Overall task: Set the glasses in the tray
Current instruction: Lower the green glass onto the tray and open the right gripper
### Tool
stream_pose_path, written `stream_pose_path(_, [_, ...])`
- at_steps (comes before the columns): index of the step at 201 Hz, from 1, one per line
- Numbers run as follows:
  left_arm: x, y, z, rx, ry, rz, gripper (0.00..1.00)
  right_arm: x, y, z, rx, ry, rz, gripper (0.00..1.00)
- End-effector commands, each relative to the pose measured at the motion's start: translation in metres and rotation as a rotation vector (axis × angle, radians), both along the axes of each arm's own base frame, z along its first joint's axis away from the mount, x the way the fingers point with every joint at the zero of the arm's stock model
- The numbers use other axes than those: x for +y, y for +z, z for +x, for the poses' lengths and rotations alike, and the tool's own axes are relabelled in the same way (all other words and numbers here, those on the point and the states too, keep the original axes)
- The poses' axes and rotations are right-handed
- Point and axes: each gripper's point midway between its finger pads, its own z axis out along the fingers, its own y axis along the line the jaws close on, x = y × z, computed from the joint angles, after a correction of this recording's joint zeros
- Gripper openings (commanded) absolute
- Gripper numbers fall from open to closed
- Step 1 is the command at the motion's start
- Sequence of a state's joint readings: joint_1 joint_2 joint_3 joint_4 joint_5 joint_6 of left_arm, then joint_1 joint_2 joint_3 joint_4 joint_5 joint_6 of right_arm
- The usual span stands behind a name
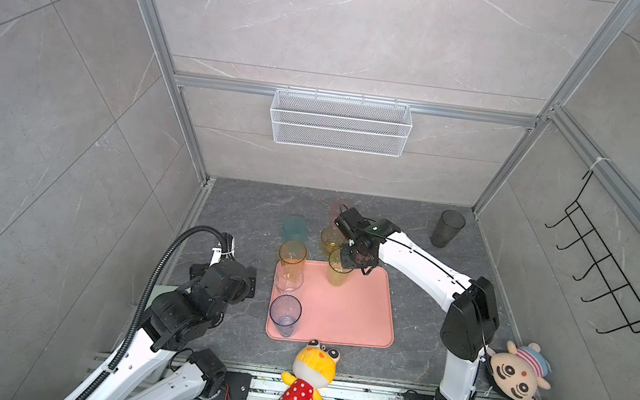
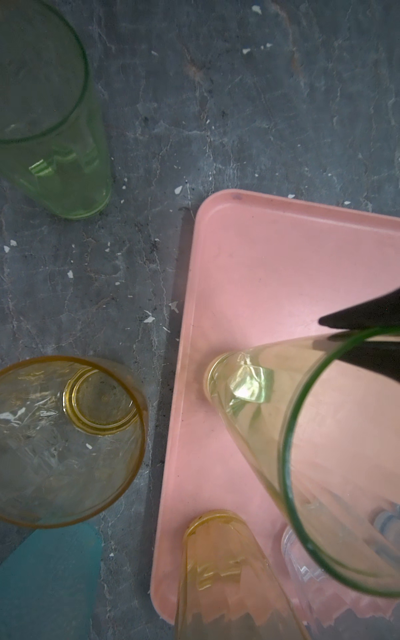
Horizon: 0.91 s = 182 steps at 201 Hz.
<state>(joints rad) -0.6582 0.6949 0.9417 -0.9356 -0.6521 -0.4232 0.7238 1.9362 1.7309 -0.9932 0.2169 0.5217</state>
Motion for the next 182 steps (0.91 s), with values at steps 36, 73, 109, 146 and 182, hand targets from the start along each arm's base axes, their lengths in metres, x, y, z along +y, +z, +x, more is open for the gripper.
stream_pose_path(36, [0.001,0.004,0.001,-0.021,0.018,-0.017,0.98,0.012,0.003,0.004,-0.002,-0.004,0.020,0.09])
stream_pose_path(73, [0.001,0.003,0.001,-0.019,0.018,-0.014,0.98,0.013,0.002,0.008,-0.006,-0.006,0.007,0.09])
stream_pose_path(109, [0.002,0.004,0.001,-0.023,0.020,-0.015,0.98,0.010,0.000,0.010,-0.011,-0.020,-0.017,0.10])
stream_pose_path(146, [0.002,0.004,0.001,-0.021,0.020,-0.014,0.98,0.010,0.001,0.012,-0.012,-0.023,-0.022,0.18])
stream_pose_path(182, [0.001,0.004,0.001,-0.020,0.018,-0.014,0.98,0.014,0.004,0.012,-0.011,-0.016,0.004,0.33])
